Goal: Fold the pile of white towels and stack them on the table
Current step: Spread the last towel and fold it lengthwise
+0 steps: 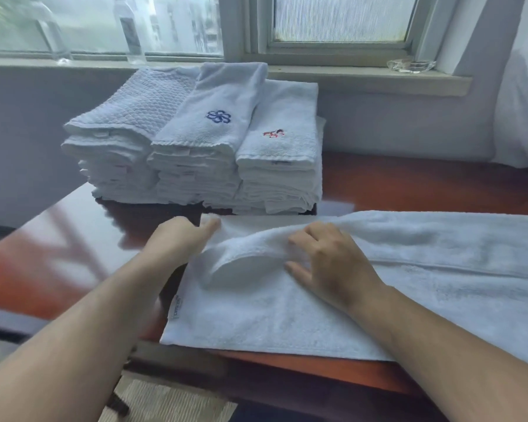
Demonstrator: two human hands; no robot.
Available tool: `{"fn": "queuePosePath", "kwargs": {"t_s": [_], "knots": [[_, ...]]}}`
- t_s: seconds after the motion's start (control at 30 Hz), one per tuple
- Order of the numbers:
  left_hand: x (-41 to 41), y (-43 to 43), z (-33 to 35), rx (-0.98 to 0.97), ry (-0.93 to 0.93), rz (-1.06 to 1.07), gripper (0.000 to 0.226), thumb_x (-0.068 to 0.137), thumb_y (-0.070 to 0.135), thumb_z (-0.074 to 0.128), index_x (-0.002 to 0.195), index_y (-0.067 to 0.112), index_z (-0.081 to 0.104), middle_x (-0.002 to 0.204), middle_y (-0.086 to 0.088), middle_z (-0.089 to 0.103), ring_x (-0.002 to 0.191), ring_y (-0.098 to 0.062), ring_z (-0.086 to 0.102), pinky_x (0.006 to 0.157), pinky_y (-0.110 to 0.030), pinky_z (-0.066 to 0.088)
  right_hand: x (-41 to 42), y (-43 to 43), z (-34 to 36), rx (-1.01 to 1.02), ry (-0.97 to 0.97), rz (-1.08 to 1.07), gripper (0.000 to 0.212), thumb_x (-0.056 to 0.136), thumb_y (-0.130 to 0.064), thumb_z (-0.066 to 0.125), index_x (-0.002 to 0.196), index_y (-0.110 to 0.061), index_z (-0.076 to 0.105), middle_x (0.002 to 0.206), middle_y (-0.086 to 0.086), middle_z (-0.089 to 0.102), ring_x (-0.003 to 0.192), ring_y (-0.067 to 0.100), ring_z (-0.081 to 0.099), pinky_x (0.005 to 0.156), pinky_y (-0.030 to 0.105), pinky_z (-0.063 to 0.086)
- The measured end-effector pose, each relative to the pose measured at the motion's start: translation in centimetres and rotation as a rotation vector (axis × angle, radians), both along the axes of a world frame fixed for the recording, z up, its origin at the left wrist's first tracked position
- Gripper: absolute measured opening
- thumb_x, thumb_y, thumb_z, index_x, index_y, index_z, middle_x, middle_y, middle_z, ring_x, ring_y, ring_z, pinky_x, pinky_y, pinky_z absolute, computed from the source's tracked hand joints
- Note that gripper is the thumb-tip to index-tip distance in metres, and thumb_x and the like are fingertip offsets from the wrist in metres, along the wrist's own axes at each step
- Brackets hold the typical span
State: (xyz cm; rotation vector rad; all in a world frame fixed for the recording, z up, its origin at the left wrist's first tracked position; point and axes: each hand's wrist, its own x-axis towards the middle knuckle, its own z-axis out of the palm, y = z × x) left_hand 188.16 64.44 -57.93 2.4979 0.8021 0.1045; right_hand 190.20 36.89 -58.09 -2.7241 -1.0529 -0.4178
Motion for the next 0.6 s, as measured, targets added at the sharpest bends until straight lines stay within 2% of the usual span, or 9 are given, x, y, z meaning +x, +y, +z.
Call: {"fn": "queuePosePath", "kwargs": {"t_s": [0.07,0.17,0.23,0.3,0.4,0.43,0.5,0.53,0.6], "knots": [[0.6,0.1,0.0,-0.032,-0.061,-0.043,0.051,0.09,0.053,0.053,0.062,0.011,0.053,0.054,0.002,0.049,0.057,-0.02,0.05,0.052,-0.029,0.033,-0.3,0.3,0.0,-0.004,-0.004,0.024,0.031,0.087,-0.036,0.071,0.107,-0.013,0.069,0.103,0.006,0.064,0.096,0.027,0.058,0.082,0.042,0.051],[1.3,-0.1,0.1,-0.01,-0.347,-0.04,0.039,0.091,0.042,0.055,0.069,0.01,0.055,0.059,0.001,0.054,0.06,-0.019,0.05,0.054,-0.033,0.036,-0.4,1.1,-0.2,-0.013,-0.086,-0.002,0.004,0.086,-0.01,0.066,0.089,-0.01,0.069,0.088,0.008,0.064,0.082,0.03,0.059,0.069,0.043,0.051],[2.0,-0.3,0.5,-0.053,-0.482,-0.027,0.038,0.095,0.039,0.052,0.07,0.011,0.054,0.063,0.001,0.053,0.06,-0.016,0.048,0.056,-0.033,0.036,-0.2,1.4,-0.2,-0.028,-0.103,-0.022,0.008,0.084,-0.002,0.063,0.08,-0.009,0.066,0.081,0.009,0.063,0.076,0.03,0.058,0.065,0.044,0.05],[2.9,-0.3,0.6,-0.157,-0.491,0.002,0.04,0.1,0.037,0.047,0.067,0.014,0.048,0.062,0.001,0.048,0.058,-0.018,0.043,0.055,-0.034,0.033,0.0,1.2,-0.2,-0.006,-0.086,0.002,0.006,0.088,-0.013,0.063,0.09,-0.009,0.066,0.087,0.008,0.063,0.081,0.028,0.057,0.07,0.043,0.05],[3.9,0.1,0.2,-0.404,-0.478,0.065,0.038,0.095,0.037,0.054,0.065,0.014,0.048,0.06,0.001,0.043,0.061,-0.023,0.041,0.055,-0.034,0.031,0.2,1.2,-0.1,0.0,-0.017,0.006,0.03,0.093,-0.039,0.061,0.104,-0.01,0.064,0.098,0.006,0.061,0.091,0.026,0.056,0.078,0.04,0.051],[4.0,0.3,0.1,-0.507,-0.47,0.067,0.034,0.088,0.04,0.062,0.071,0.01,0.058,0.065,0.0,0.051,0.066,-0.021,0.048,0.059,-0.033,0.038,0.4,1.4,0.0,-0.019,-0.029,0.0,0.027,0.095,-0.037,0.059,0.1,-0.01,0.063,0.097,0.007,0.06,0.089,0.026,0.056,0.076,0.039,0.052],[3.9,0.4,-0.4,-0.599,-0.411,0.03,0.049,0.073,0.044,0.073,0.107,0.01,0.072,0.097,0.0,0.071,0.088,-0.022,0.067,0.078,-0.035,0.055,0.4,1.9,0.1,-0.08,-0.065,-0.005,0.009,0.094,-0.015,0.059,0.087,-0.011,0.062,0.086,0.008,0.061,0.076,0.025,0.054,0.061,0.037,0.051],[3.9,0.4,-0.6,-0.555,-0.389,0.022,0.059,0.071,0.041,0.076,0.122,0.012,0.069,0.113,-0.001,0.071,0.1,-0.022,0.068,0.086,-0.035,0.055,0.3,2.1,0.3,-0.104,-0.083,-0.011,0.012,0.085,0.0,0.062,0.078,-0.01,0.06,0.077,0.009,0.06,0.066,0.024,0.051,0.051,0.035,0.047],[3.8,0.4,-1.1,-0.419,-0.419,0.044,0.064,0.079,0.031,0.077,0.138,0.015,0.058,0.133,-0.001,0.063,0.116,-0.021,0.062,0.089,-0.03,0.047,0.3,2.1,0.6,-0.107,-0.144,0.019,0.025,0.063,0.013,0.068,0.063,-0.009,0.056,0.06,0.009,0.055,0.051,0.025,0.047,0.041,0.03,0.036]]}}
